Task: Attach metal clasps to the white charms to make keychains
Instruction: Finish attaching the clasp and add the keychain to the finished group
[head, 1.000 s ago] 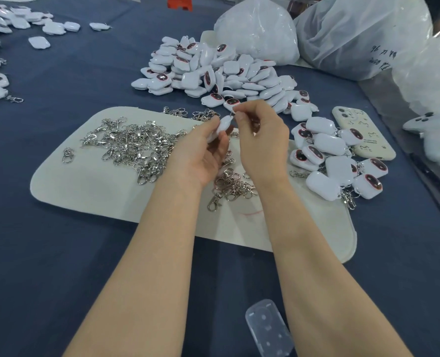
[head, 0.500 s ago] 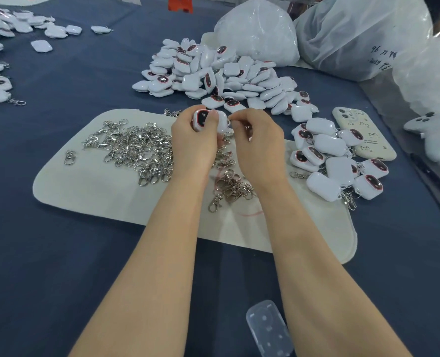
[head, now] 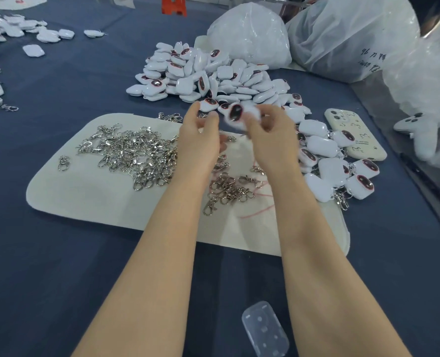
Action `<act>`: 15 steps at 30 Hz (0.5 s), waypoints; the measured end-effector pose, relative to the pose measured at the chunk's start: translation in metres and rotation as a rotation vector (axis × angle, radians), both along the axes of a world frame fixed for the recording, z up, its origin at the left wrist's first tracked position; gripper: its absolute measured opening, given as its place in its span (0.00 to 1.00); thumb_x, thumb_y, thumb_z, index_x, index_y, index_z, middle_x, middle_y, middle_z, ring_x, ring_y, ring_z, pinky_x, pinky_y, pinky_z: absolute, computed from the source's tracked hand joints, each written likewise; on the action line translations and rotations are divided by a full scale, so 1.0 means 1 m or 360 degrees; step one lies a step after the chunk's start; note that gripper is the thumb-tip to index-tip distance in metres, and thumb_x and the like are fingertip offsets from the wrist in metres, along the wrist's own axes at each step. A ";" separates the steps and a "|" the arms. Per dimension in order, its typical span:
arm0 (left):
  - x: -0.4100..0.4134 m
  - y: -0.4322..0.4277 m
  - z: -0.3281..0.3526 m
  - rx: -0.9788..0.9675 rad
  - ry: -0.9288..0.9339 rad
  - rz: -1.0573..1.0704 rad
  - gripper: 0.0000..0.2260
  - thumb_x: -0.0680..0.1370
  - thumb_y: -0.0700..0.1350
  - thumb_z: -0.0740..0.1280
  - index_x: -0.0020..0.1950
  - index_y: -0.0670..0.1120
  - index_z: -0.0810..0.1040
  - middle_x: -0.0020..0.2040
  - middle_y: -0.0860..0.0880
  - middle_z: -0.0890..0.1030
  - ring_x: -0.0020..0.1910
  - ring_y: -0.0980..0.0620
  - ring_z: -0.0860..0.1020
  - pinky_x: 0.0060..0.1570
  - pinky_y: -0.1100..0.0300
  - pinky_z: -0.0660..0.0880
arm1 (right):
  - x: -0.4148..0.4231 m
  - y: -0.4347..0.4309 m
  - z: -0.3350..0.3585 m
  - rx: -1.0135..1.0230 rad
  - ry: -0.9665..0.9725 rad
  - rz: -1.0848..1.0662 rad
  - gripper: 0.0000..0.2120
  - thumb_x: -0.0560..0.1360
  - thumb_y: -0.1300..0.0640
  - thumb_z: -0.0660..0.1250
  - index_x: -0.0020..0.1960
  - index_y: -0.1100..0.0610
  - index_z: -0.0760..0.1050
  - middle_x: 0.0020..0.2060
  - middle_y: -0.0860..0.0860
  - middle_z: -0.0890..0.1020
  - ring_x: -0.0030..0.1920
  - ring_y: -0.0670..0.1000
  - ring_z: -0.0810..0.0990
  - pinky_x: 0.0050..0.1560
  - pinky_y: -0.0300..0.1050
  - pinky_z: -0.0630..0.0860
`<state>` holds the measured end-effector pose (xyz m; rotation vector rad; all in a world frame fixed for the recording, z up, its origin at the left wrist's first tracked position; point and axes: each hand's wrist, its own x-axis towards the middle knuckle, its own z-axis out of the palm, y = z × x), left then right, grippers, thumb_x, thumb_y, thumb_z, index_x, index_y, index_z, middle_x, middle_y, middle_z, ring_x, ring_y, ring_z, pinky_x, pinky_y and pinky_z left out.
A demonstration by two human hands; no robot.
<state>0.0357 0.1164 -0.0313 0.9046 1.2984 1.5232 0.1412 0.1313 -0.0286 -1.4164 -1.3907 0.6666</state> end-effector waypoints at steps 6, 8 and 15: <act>0.008 -0.003 -0.001 -0.0157 -0.0292 0.0147 0.04 0.79 0.42 0.60 0.46 0.50 0.71 0.38 0.53 0.74 0.33 0.57 0.73 0.36 0.63 0.71 | 0.048 0.007 0.005 0.0011 -0.0313 -0.1021 0.17 0.78 0.55 0.60 0.66 0.53 0.67 0.63 0.50 0.73 0.67 0.53 0.66 0.66 0.43 0.58; 0.013 -0.001 0.002 -0.0178 -0.0341 0.0168 0.05 0.79 0.41 0.60 0.45 0.49 0.70 0.36 0.52 0.73 0.32 0.57 0.71 0.35 0.63 0.70 | 0.039 0.005 0.001 0.0079 -0.0559 -0.1027 0.20 0.77 0.58 0.60 0.69 0.54 0.65 0.70 0.52 0.65 0.73 0.55 0.57 0.70 0.43 0.48; 0.017 0.030 0.016 -0.0132 -0.0223 0.0302 0.06 0.78 0.41 0.60 0.54 0.45 0.72 0.42 0.51 0.73 0.33 0.58 0.69 0.29 0.67 0.65 | -0.023 0.042 -0.001 0.0033 -0.0524 -0.0116 0.14 0.78 0.61 0.57 0.60 0.56 0.76 0.58 0.54 0.78 0.58 0.53 0.75 0.58 0.45 0.69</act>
